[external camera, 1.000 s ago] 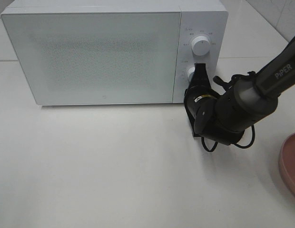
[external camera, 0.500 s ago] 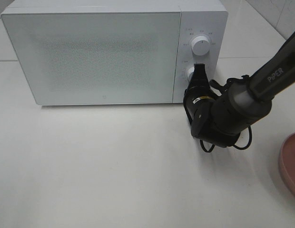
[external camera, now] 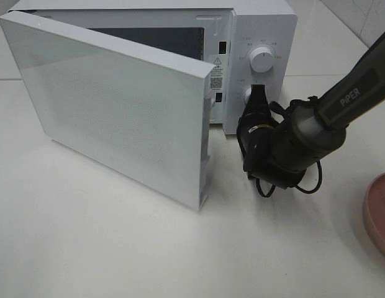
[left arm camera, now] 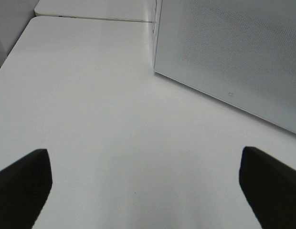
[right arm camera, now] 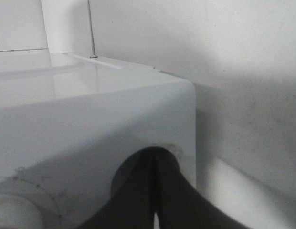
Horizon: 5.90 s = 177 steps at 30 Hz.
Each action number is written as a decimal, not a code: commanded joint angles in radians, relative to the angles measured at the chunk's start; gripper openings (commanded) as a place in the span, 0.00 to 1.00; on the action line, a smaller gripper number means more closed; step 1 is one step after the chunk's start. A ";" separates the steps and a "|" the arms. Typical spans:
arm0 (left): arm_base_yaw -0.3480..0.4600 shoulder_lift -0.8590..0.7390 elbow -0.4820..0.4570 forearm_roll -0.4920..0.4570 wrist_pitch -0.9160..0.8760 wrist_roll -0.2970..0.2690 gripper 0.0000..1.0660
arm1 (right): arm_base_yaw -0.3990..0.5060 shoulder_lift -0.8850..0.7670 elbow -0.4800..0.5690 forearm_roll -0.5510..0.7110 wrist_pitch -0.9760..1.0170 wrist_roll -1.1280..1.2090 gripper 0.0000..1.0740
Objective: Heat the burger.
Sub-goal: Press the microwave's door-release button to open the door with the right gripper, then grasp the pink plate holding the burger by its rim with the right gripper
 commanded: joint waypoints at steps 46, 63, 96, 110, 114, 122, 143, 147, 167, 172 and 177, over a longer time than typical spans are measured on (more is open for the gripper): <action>-0.007 -0.017 0.000 -0.002 -0.008 0.001 0.94 | -0.016 -0.279 0.215 -0.126 0.204 -0.226 0.00; -0.007 -0.017 0.000 -0.002 -0.008 0.001 0.94 | -0.019 -0.478 0.238 -0.149 0.686 -1.208 0.02; -0.007 -0.017 0.000 -0.002 -0.008 0.001 0.94 | -0.332 -0.881 0.237 -0.895 1.669 -1.157 0.47; -0.007 -0.017 0.000 -0.002 -0.008 0.001 0.94 | -0.426 -0.915 0.273 -0.960 1.681 -1.144 0.95; -0.007 -0.017 0.000 -0.002 -0.008 0.001 0.94 | -0.426 -0.915 0.300 -0.960 1.653 -1.123 0.94; -0.007 -0.017 0.000 -0.002 -0.008 0.000 0.94 | -0.426 -0.858 0.320 -0.997 1.626 -1.058 0.92; -0.007 -0.017 0.000 -0.002 -0.008 0.001 0.94 | -0.426 -0.578 0.320 -1.012 1.453 -0.991 0.88; -0.007 -0.017 0.000 -0.002 -0.008 0.001 0.94 | -0.426 -0.554 0.320 -1.012 1.436 -0.988 0.87; -0.007 -0.017 0.000 -0.002 -0.008 0.001 0.94 | -0.426 -0.435 0.320 -1.038 1.364 -0.936 0.63; -0.007 -0.017 0.000 -0.002 -0.008 0.001 0.94 | -0.426 -0.435 0.320 -1.092 1.436 -0.923 0.38; -0.007 -0.017 0.000 -0.002 -0.008 0.001 0.94 | -0.426 -0.435 0.320 -1.124 1.452 -0.924 0.20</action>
